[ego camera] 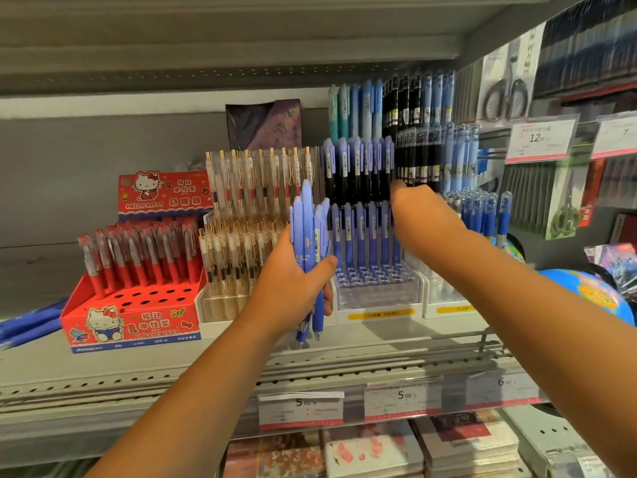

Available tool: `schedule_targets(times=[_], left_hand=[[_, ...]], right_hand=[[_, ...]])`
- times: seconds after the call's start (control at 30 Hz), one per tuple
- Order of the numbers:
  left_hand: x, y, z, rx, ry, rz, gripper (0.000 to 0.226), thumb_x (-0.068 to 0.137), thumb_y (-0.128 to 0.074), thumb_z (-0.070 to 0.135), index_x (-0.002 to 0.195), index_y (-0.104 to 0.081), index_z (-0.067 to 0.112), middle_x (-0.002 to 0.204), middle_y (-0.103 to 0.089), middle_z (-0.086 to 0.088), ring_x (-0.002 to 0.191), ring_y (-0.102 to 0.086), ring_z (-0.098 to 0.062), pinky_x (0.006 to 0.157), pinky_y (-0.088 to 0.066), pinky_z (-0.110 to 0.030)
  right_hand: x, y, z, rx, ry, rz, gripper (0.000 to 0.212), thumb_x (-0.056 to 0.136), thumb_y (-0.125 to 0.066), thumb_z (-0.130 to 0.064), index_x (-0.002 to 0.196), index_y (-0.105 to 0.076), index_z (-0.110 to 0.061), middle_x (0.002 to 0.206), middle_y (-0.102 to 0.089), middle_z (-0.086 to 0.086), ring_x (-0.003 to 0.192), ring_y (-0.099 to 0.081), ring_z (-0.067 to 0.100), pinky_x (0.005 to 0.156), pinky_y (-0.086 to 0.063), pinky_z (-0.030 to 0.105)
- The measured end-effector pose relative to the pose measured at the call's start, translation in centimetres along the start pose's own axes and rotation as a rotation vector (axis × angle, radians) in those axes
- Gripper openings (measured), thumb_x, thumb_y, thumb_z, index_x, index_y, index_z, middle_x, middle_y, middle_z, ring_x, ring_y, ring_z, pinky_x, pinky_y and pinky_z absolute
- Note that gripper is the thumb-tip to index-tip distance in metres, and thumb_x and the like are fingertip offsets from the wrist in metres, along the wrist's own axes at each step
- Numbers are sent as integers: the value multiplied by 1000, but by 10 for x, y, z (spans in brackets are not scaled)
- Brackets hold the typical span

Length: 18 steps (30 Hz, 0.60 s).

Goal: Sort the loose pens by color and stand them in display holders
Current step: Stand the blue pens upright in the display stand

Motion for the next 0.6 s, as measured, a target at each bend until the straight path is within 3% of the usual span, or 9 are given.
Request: schedule_targets(times=[0.07,0.13,0.2,0.27,0.3,0.37,0.47,0.6], left_hand=[[0,-1,0,-8,-1,-27,45,97,-62,17,130,-44,41,63,-64,-2,53,-64,-25,52,-56,-34],[-1,-3,0,-13,-4,-59,41,97,-62,18,121,-47,48,65,-64,-2,52,-64,-25,53,-56,-35],[-2,-5,2,-21,-7,-74,41,97,-61,18,114,-48,53,66,-64,-1,52,-63,-25,53,-57,-36],[-2,-4,4,-37,-15,-57,45,97,-62,17,114,-47,55,65,-64,0,52,-63,-24,53,-57,-37],[-2,-4,5,-45,-26,-40,47,97,-62,16,116,-46,56,66,-64,1,53,-63,-23,53,-57,-37],[-2,-1,9,-62,-61,0,56,96,-62,13,121,-42,59,68,-66,6,54,-63,-20,53,-57,-34],[-4,4,13,-106,-87,64,57,96,-62,11,127,-42,53,67,-67,7,55,-65,-16,51,-58,-31],[-4,8,17,-130,-90,136,48,93,-66,17,122,-46,48,81,-72,11,64,-70,-19,51,-59,-35]], right_hand=[[-1,1,1,-13,2,-11,40,87,-44,19,124,-44,4,66,-37,9,52,-39,20,45,-31,34],[-4,3,-1,-26,-5,-16,29,88,-46,18,113,-50,3,71,-42,11,52,-36,20,55,-39,38],[-8,5,-5,-35,-13,13,22,89,-50,15,106,-52,1,97,-53,22,54,-37,23,62,-42,40],[-9,8,-11,44,16,83,27,92,-49,7,118,-53,0,119,-52,24,65,-47,30,64,-43,40],[-10,9,-16,139,56,92,29,94,-48,2,123,-54,-2,121,-55,20,72,-52,29,64,-45,38],[-13,6,-29,431,136,9,27,96,-49,-5,118,-62,-11,105,-65,7,68,-58,17,57,-47,25],[-24,-3,-47,936,128,-185,17,93,-54,-4,99,-68,-13,68,-67,-5,50,-59,9,42,-45,24],[-35,-11,-59,1248,123,-288,8,91,-62,-7,93,-69,-11,76,-70,2,65,-66,13,49,-50,28]])
Point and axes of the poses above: each hand's wrist, its own x-axis towards the middle knuckle, its own y-axis out of the back of the hand, z = x × y, the point moved 6 cm from there along x, towards the middle knuckle
